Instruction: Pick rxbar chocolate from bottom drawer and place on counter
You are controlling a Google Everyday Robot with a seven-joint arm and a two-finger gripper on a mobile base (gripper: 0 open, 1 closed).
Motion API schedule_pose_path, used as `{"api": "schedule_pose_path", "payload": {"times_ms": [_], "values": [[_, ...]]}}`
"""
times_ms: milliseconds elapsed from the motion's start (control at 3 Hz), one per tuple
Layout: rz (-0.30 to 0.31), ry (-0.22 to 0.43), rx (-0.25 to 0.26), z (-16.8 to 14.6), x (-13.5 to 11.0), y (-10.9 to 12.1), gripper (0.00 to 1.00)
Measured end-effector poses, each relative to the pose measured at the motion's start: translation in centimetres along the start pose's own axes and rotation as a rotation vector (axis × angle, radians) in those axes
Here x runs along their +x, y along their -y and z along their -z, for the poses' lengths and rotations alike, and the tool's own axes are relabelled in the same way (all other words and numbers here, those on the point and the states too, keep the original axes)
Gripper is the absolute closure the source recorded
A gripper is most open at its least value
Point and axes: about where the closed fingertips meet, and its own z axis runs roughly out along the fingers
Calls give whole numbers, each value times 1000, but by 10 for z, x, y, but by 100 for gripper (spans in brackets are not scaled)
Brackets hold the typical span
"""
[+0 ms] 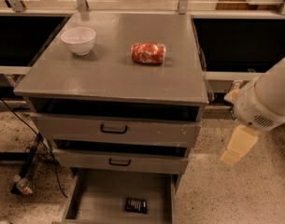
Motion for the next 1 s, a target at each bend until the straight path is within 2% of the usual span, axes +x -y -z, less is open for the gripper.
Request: {"api": "schedule_pose_path", "payload": {"times_ms": [333,667,1000], "values": [[-39,-36,-96,-74,24,-11,0],[-47,-35,-89,-75,24,-12,0],[-5,1,-46,-78,23,-31,0]]}}
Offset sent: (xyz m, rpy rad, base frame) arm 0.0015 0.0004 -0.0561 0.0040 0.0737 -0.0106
